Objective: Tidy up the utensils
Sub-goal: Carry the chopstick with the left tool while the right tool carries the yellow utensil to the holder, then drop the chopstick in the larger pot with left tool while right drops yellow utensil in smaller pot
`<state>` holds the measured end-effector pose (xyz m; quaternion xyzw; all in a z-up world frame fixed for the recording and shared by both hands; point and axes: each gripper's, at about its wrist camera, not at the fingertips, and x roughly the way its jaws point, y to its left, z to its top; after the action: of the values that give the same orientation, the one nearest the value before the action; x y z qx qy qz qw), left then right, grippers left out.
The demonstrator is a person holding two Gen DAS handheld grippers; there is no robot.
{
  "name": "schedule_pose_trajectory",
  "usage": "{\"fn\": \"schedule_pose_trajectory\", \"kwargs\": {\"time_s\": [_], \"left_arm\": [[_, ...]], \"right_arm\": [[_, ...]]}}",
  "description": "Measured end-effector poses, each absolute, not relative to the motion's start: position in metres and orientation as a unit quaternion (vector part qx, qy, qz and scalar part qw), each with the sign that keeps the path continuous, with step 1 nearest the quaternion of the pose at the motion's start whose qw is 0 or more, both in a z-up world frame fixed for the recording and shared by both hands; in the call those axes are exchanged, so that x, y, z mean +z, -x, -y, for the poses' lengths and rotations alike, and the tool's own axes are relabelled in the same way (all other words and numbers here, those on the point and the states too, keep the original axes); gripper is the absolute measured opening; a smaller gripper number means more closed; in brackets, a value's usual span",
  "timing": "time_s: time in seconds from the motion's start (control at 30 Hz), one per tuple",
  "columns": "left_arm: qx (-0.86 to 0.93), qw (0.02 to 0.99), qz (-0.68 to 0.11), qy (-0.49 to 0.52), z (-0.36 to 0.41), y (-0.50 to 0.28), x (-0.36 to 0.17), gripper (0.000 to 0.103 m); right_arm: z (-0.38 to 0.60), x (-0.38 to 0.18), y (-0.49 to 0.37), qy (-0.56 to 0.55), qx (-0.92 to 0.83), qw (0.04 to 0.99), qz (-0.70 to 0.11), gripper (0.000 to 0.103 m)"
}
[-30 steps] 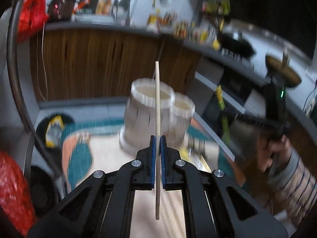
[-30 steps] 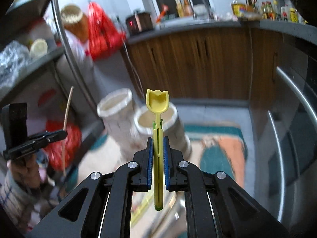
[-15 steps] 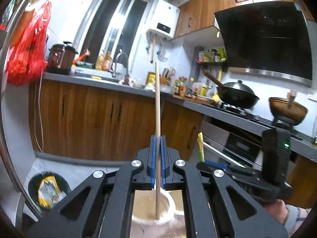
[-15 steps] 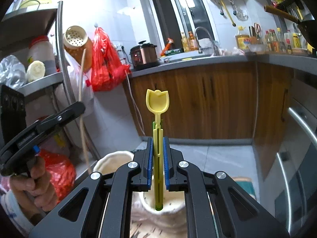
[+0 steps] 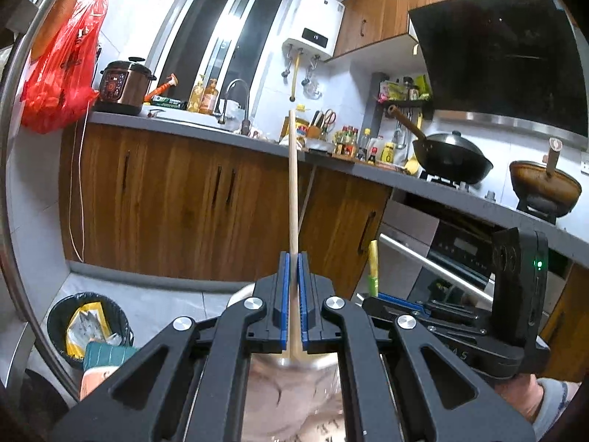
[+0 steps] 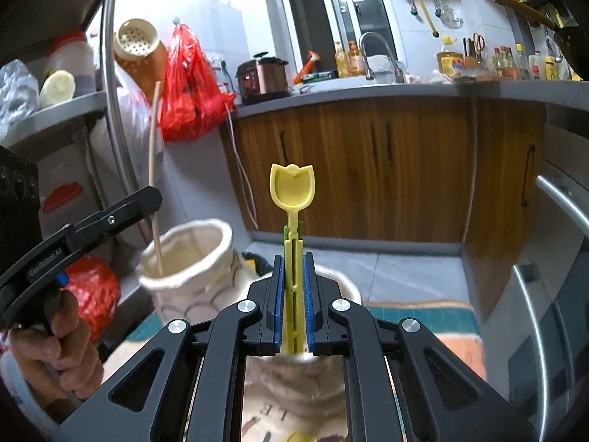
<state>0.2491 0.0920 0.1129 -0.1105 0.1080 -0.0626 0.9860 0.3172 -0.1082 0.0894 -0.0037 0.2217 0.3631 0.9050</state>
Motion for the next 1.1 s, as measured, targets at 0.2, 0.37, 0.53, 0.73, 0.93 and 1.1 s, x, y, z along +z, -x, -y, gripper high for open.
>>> {"fn": "schedule_pose_trajectory", "kwargs": {"time_s": [0.2, 0.37, 0.53, 0.73, 0.93, 1.1], "left_arm": [[-0.05, 0.985, -0.143, 0.081, -0.086, -0.248, 0.103, 0.004], [-0.027, 0.982, -0.179, 0.06, -0.082, -0.263, 0.106, 0.004], [-0.018, 0.978, -0.202, 0.053, -0.08, -0.272, 0.107, 0.004], [-0.004, 0.973, -0.227, 0.038, -0.077, -0.28, 0.107, 0.004], [0.001, 0.977, -0.213, 0.03, -0.074, -0.272, 0.113, 0.048], [0.003, 0.98, -0.198, 0.032, -0.075, -0.256, 0.122, 0.06]], "right_arm": [[0.102, 0.085, -0.31, 0.039, 0.353, 0.904, -0.239, 0.011], [0.093, 0.083, -0.323, 0.055, 0.346, 0.894, -0.28, 0.011], [0.087, 0.083, -0.331, 0.068, 0.342, 0.886, -0.306, 0.011], [0.085, 0.085, -0.334, 0.085, 0.333, 0.884, -0.317, 0.011], [0.093, 0.091, -0.332, 0.074, 0.333, 0.886, -0.313, 0.017], [0.107, 0.099, -0.321, 0.062, 0.334, 0.893, -0.297, 0.03]]}}
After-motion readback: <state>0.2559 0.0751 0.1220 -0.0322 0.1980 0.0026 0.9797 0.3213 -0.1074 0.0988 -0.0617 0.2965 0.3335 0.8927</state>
